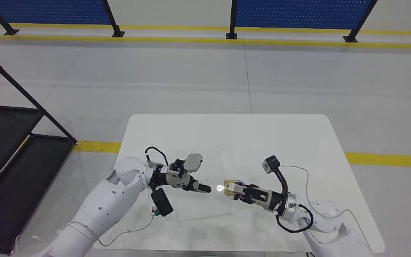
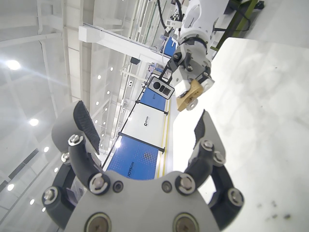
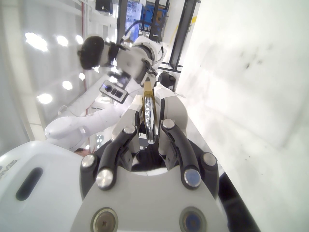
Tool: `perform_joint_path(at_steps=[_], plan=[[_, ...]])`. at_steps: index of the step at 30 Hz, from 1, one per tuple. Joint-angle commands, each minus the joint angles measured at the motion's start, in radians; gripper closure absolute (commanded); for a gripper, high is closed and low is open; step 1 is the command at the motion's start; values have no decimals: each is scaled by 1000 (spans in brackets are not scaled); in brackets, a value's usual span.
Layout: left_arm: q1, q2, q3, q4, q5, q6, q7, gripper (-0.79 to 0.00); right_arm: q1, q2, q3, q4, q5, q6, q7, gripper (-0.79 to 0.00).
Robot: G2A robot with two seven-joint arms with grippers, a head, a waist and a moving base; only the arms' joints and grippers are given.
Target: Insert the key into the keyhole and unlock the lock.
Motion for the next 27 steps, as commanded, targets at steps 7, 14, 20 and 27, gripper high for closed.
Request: perform_joint_path(at_steps=[7, 14, 20, 27], plan=[[5, 4, -41, -57, -251, -317, -127, -785, 0, 0, 0, 0, 0, 0, 0, 0], [58, 15, -99, -90, -638, -773, -530, -785, 0, 0, 0, 0, 0, 0, 0, 0], [106, 18, -112, -63, -1149, -852, -1093, -785, 0, 0, 0, 0, 0, 0, 0, 0], [119, 23, -111, -86, -1335, -842, -1263, -785, 0, 0, 0, 0, 0, 0, 0, 0]])
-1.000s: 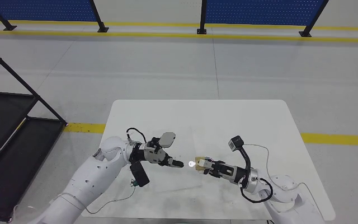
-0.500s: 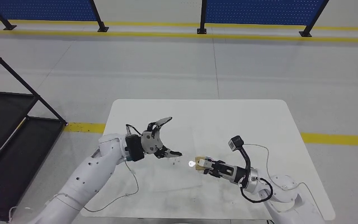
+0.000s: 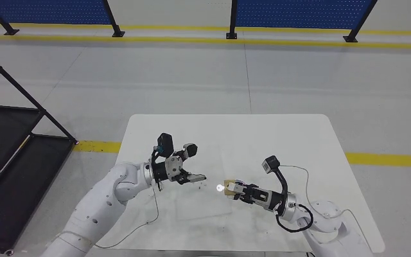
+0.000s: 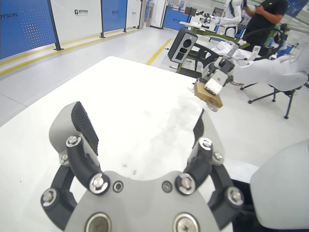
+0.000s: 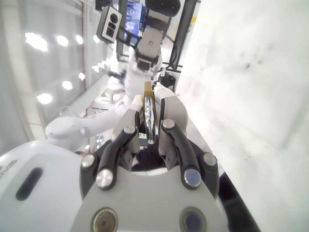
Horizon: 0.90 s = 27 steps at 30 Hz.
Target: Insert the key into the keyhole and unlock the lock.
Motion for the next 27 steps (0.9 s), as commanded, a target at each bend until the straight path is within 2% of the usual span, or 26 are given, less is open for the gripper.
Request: perform_joint_path(at_steps=[1, 7, 10, 13, 15, 18, 20, 23, 25, 27], plan=[[0, 0, 0, 0, 30, 0, 30, -785, 0, 0, 0, 0, 0, 0, 0, 0], [3, -1, 4, -6, 20, -1, 27, -785, 0, 0, 0, 0, 0, 0, 0, 0], [11, 0, 25, -24, -152, -24, -48, -785, 0, 0, 0, 0, 0, 0, 0, 0], [10, 6, 46, -59, -421, 29, -193, -785, 0, 0, 0, 0, 0, 0, 0, 0], [7, 14, 58, -95, -610, 104, -336, -785, 0, 0, 0, 0, 0, 0, 0, 0], [-2, 32, 59, -140, -874, 293, -601, -785, 0, 0, 0, 0, 0, 0, 0, 0], [-11, 44, 47, -166, -974, 414, -777, -785, 0, 0, 0, 0, 0, 0, 0, 0], [3, 54, 32, -177, -1116, 537, -926, -785, 0, 0, 0, 0, 0, 0, 0, 0], [11, 57, 20, -172, -1180, 582, -972, -785, 0, 0, 0, 0, 0, 0, 0, 0], [14, 60, 22, -170, -1171, 610, -1019, -785, 0, 0, 0, 0, 0, 0, 0, 0]])
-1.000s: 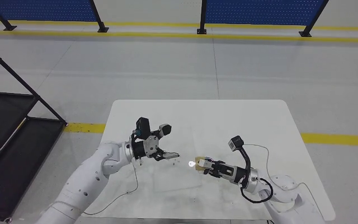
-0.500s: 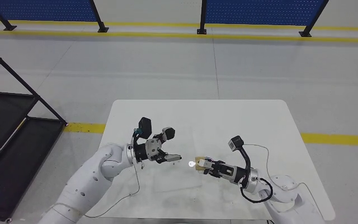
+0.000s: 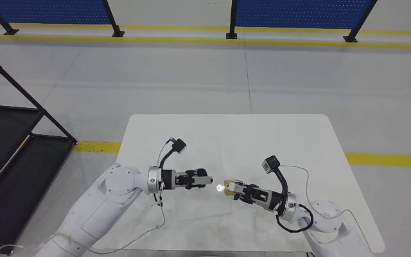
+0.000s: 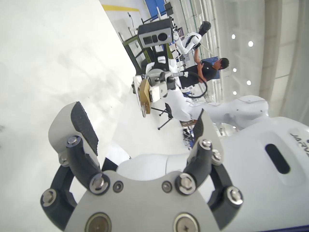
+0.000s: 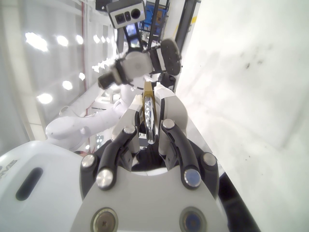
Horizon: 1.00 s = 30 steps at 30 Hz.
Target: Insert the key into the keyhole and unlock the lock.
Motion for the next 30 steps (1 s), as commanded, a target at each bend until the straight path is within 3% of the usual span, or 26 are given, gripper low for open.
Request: perform_joint_path(at_steps=[1, 10, 17, 21, 22, 23, 24, 28, 30], plan=[[3, 2, 3, 3, 21, 26, -32, -785, 0, 0, 0, 0, 0, 0, 0, 0], [7, 2, 9, -2, 26, 28, -45, -785, 0, 0, 0, 0, 0, 0, 0, 0], [38, -14, 41, 20, -56, -121, 16, -785, 0, 0, 0, 0, 0, 0, 0, 0], [35, -19, 54, 44, -55, -145, 15, -785, 0, 0, 0, 0, 0, 0, 0, 0], [33, -20, 56, 47, -58, -154, 16, -745, 0, 0, 0, 0, 0, 0, 0, 0], [32, -22, 58, 54, -57, -159, 20, -579, 0, 0, 0, 0, 0, 0, 0, 0], [30, -23, 62, 61, -52, -155, 19, -348, 0, 0, 0, 0, 0, 0, 0, 0], [20, -27, 71, 74, -54, -153, 19, -234, 0, 0, 0, 0, 0, 0, 0, 0], [16, -29, 73, 81, -58, -155, 18, -219, 0, 0, 0, 0, 0, 0, 0, 0]])
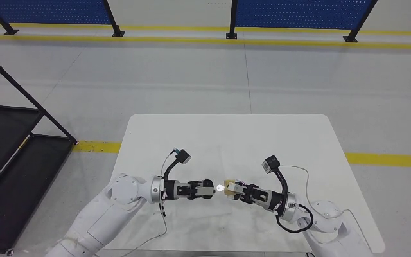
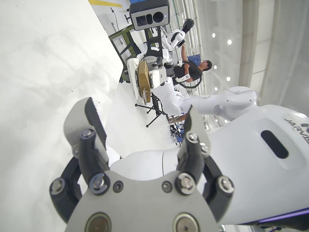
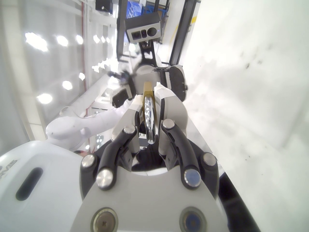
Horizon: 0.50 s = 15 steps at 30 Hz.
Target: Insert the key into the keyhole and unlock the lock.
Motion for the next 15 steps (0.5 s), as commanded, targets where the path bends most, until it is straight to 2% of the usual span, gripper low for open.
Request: perform_joint_path(at_steps=[1, 4, 6, 15], plan=[[-3, -2, 3, 3, -8, -2, 0, -215, 0, 0, 0, 0, 0, 0, 0, 0], [-9, -5, 7, 3, -19, -6, -7, -203, 0, 0, 0, 0, 0, 0, 0, 0], [-11, -6, 8, 4, -22, -8, -11, -228, 0, 0, 0, 0, 0, 0, 0, 0], [-20, -11, 8, 9, -30, -9, -24, -139, 0, 0, 0, 0, 0, 0, 0, 0]])
